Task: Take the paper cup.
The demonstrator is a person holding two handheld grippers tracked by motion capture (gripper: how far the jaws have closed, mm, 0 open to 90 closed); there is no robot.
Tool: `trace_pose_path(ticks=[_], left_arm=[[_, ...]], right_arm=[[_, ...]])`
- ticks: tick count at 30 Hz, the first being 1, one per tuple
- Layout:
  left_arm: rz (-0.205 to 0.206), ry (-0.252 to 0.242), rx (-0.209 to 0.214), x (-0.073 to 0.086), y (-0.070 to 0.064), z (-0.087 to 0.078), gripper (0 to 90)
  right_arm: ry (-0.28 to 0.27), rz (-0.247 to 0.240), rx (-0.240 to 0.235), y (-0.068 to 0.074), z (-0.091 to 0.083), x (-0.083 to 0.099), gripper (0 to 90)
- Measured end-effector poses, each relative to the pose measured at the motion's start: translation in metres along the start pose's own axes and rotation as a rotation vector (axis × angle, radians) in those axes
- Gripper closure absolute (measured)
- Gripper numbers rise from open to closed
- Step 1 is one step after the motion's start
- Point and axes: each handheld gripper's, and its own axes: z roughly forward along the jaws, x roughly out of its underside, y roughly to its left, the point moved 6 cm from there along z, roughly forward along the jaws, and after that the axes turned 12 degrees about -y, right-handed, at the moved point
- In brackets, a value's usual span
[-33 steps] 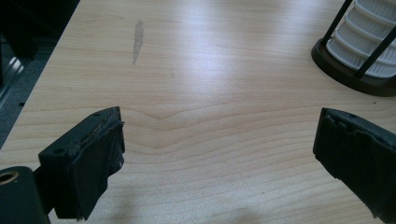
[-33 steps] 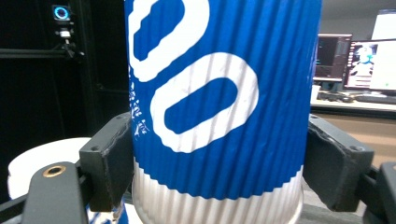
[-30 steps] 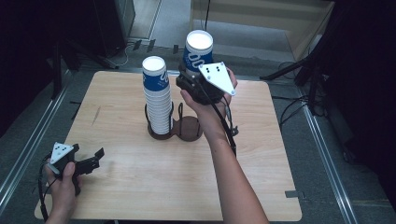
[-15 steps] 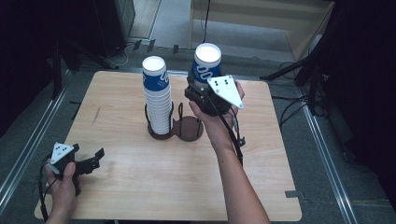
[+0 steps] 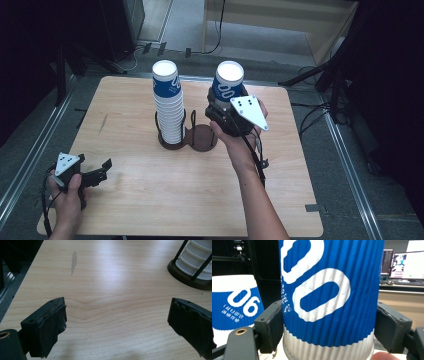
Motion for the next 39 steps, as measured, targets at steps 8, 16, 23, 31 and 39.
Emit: trace_pose_path(ticks=[8,16,23,31,39], left_arm=[[-0.011,-0.004,0.002,0.0,0.001,0.0,2.8],[-0.025,-0.009,0.007,-0.001,0.001,0.001,2.8],[0.0,0.003,-0.006,0.0,0.0,0.001,2.8],[-0.01,-0.004,0.01,-0.005,-0.001,-0.002,2.8],[-0.015,-0.035,0.063,-0.018,-0.016,-0.003,2.8]], right_arm=[[0.017,0.012,0.005,-0.006,-0.013,0.012,19.0],[0.026,0.016,0.015,-0.016,-0.024,0.021,19.0],[0.034,0.027,0.016,-0.025,-0.035,0.025,19.0],[0.041,0.021,0.025,-0.035,-0.048,0.032,19.0],[0.056,0.018,0.027,-0.038,-0.057,0.041,19.1]])
